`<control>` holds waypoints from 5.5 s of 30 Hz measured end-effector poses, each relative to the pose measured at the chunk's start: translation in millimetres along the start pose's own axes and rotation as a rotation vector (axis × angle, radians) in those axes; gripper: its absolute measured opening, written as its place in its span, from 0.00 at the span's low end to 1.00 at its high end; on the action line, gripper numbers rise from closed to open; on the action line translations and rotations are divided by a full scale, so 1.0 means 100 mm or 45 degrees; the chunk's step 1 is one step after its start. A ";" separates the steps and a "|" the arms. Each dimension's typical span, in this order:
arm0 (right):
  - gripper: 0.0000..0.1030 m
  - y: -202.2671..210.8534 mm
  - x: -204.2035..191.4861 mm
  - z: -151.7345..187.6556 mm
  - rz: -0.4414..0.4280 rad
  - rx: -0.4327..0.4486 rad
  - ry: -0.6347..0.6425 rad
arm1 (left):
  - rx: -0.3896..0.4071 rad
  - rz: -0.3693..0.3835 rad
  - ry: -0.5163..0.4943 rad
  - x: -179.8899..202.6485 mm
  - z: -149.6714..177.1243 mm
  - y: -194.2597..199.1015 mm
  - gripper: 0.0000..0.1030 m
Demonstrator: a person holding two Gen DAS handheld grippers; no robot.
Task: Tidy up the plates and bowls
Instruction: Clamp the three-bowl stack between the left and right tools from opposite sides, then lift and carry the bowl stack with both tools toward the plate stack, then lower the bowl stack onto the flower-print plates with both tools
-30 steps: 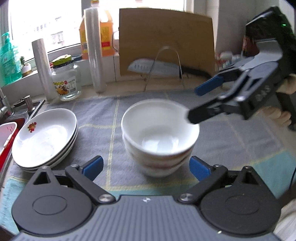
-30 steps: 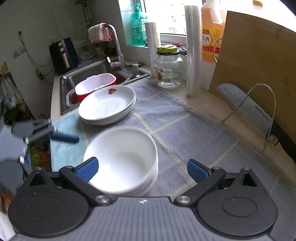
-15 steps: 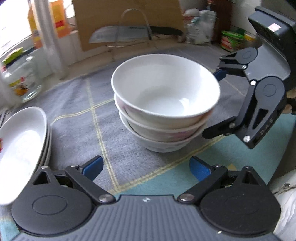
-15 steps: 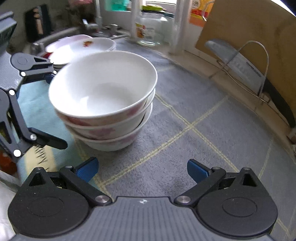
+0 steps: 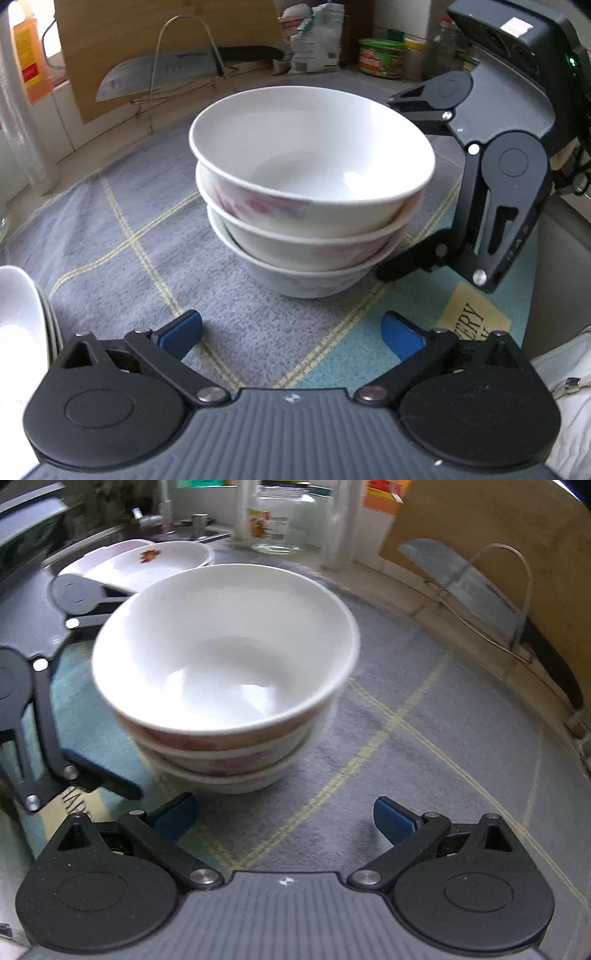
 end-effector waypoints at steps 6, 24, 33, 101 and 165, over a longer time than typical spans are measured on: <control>1.00 -0.05 0.05 -0.01 -0.108 0.024 0.036 | 0.022 0.028 -0.040 -0.03 -0.02 -0.03 1.00; 0.86 0.06 0.05 -0.16 -0.289 0.090 0.275 | -0.021 0.168 -0.247 -0.08 -0.32 -0.06 0.94; 0.81 0.09 0.05 -0.25 -0.390 0.090 0.307 | -0.002 0.295 -0.298 -0.10 -0.41 -0.05 0.86; 0.86 0.35 -0.50 -0.86 -0.424 0.126 0.688 | 0.097 0.100 -0.287 -0.22 -0.24 0.73 0.87; 0.86 -0.85 -1.14 -2.34 -0.552 0.057 0.957 | 0.086 -0.111 -0.031 -1.88 0.45 1.01 0.87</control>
Point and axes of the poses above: each gripper's, at about its wrist camera, not at the fingertips, and y roughly against the way its jaws point, x to its right, z to its underside, the point moved 6 cm from there along -y, roughly the way its jaws point, and after that the axes turned 2 degrees about y, right-handed, at the moved point
